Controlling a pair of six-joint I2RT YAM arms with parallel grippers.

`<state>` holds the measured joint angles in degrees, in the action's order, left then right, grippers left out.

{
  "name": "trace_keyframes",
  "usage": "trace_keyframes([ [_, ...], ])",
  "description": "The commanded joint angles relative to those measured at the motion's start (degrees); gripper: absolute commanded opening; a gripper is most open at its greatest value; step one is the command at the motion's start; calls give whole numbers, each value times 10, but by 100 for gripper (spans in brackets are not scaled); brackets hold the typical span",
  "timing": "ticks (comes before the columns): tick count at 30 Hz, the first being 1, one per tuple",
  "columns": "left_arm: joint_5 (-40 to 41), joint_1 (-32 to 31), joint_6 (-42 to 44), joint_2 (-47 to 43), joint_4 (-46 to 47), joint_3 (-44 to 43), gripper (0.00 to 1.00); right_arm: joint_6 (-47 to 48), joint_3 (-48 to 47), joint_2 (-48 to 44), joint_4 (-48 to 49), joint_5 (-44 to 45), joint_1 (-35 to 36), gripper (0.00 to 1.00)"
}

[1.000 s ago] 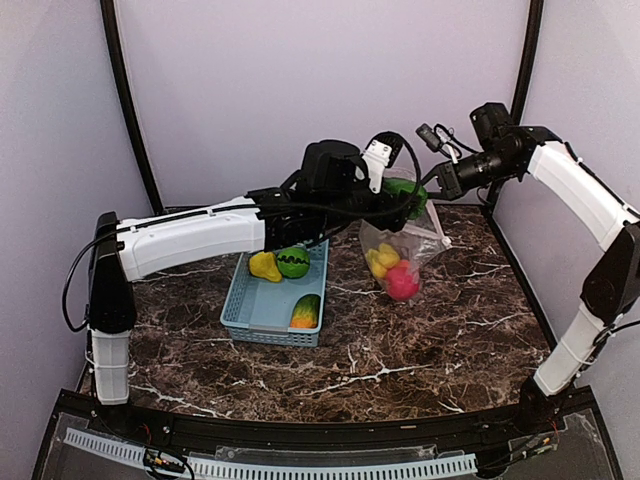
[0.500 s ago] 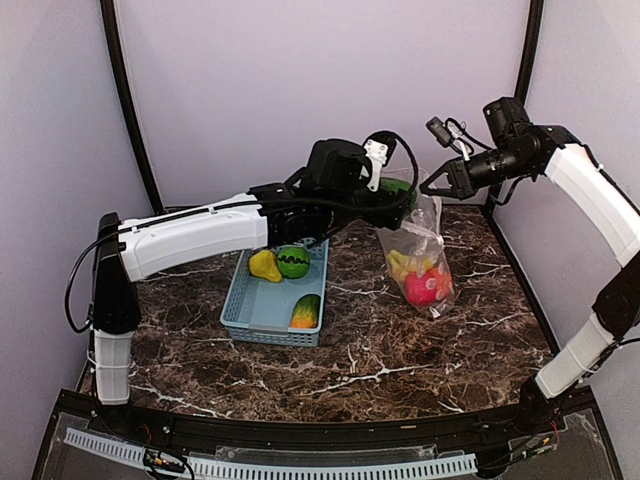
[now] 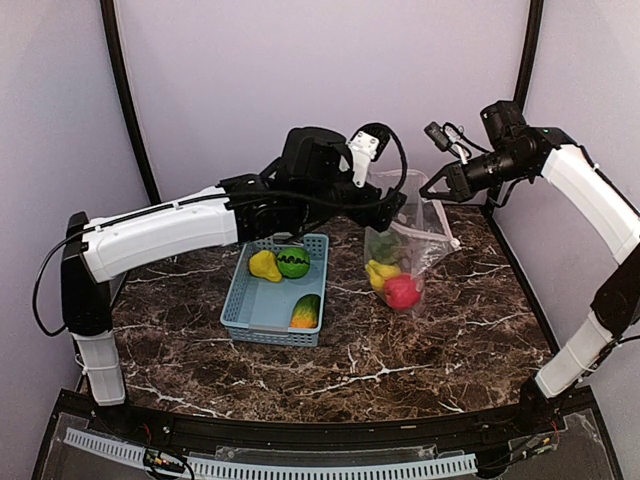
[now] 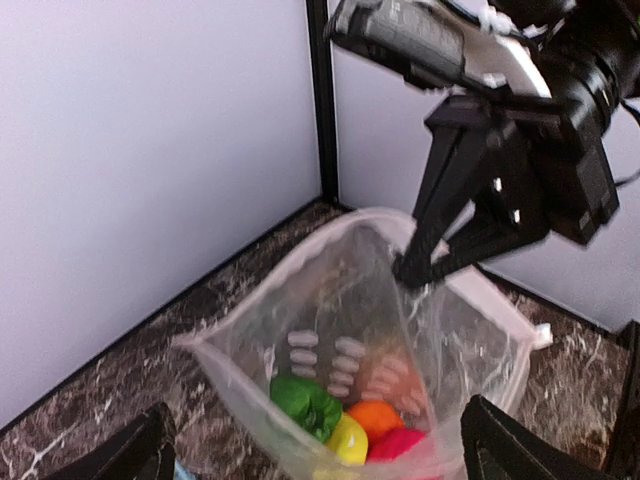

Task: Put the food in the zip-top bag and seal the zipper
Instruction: Place the fake vegetable in the zipper food storage bag, then pick up the fake fruit from the bin.

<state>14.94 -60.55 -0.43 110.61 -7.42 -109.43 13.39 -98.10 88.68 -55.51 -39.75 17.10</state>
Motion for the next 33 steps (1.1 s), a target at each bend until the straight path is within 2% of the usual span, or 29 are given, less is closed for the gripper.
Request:
trace_keyframes([
  [1,13,-2,-25,-131,-3,139,99,20,-9,1,18,22,-12,0],
  [4,43,-2,-46,-182,-42,236,99,26,-3,4,28,26,-27,0],
  [8,68,8,-115,-196,-140,285,98,29,18,7,48,33,-34,0],
  [12,-8,53,-217,-181,-214,303,94,34,34,7,61,64,-36,0],
  [14,-36,68,-252,-170,-219,319,92,27,49,0,79,111,-36,0],
  [17,-49,81,-301,-138,-231,322,91,29,68,-11,95,134,-39,0],
  [23,-93,94,-334,-79,-227,312,90,30,98,-37,105,97,-38,0],
  [33,-89,103,-360,-61,-230,336,85,28,100,-46,102,69,-39,0],
])
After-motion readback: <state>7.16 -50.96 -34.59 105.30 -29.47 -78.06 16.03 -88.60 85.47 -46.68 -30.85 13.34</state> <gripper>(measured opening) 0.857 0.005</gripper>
